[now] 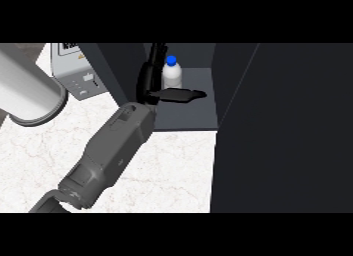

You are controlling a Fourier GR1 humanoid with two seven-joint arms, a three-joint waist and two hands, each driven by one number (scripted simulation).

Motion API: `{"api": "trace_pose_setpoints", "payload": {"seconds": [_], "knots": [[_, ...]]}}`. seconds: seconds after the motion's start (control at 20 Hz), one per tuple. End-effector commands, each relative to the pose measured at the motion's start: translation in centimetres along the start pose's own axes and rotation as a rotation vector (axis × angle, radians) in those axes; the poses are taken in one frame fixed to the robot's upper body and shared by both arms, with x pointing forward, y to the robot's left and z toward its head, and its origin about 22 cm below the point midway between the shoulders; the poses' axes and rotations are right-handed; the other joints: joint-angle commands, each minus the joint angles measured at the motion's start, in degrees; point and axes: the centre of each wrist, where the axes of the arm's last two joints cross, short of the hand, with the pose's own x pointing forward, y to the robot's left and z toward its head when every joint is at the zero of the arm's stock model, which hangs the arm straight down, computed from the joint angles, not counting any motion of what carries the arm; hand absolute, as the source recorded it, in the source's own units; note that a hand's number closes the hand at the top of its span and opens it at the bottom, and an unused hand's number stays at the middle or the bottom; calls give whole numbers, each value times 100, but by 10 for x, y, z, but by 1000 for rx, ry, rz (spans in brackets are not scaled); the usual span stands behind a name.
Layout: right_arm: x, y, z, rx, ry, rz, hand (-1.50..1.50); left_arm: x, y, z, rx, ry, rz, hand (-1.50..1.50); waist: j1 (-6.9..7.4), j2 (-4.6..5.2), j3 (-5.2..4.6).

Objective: Pick up the bottled water, place it into the cabinet and close the cabinet

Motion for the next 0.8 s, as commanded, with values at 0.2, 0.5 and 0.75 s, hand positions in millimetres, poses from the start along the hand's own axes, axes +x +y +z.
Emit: {"api": "trace_pose_setpoints", "payload": {"seconds": [0.2, 0.5, 0.75], "knots": [[26, 8, -3, 3, -28, -2, -150, -10, -15, 57, -126, 8, 219, -150, 7, -5, -2], [28, 7, 0, -12, -37, 30, -150, 0, -10, 93, -176, -42, 269, -150, 146, -26, 3], [41, 15, 0, 64, -7, 79, -150, 28, -15, 113, -219, -36, 310, -150, 143, -34, 1]]}}
